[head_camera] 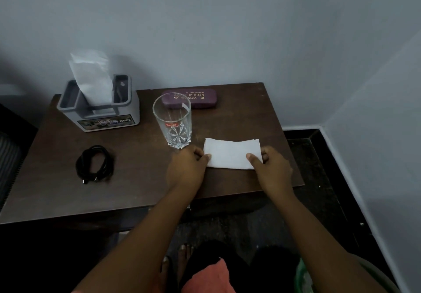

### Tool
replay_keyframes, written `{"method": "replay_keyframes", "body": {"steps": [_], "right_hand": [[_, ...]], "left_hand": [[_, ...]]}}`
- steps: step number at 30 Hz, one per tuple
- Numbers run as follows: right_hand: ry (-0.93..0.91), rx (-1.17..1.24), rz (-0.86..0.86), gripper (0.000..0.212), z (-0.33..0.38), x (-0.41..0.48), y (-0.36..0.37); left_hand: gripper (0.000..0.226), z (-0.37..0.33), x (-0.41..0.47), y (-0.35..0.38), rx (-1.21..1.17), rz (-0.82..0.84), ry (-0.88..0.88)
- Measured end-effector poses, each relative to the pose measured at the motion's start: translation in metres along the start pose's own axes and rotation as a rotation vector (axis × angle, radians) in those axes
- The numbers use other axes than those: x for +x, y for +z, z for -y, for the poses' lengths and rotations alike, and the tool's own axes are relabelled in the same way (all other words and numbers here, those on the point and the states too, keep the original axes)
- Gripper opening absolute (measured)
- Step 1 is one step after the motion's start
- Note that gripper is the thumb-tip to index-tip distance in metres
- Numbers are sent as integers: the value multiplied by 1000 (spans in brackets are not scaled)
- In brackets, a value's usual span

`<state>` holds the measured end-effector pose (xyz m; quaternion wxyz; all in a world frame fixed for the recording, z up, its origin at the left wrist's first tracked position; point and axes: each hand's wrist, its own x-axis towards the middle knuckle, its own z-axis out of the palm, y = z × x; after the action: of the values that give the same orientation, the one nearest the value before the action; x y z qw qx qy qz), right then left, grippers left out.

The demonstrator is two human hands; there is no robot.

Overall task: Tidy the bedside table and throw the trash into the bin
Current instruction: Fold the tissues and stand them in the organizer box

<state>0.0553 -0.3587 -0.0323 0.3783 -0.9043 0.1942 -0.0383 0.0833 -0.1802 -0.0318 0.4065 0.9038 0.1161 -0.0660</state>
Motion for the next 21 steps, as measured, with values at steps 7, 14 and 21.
{"method": "replay_keyframes", "body": {"steps": [7, 14, 21], "right_hand": [[-508, -416, 10, 44, -16, -17, 0], [-705, -773, 178, 64, -49, -40, -11], [-983, -792, -97, 35, -53, -53, -31]], "left_hand": [[15, 3, -1, 5, 46, -44, 66], [58, 6, -38, -5, 496, 149, 772], [71, 16, -47, -1, 630, 303, 800]]}}
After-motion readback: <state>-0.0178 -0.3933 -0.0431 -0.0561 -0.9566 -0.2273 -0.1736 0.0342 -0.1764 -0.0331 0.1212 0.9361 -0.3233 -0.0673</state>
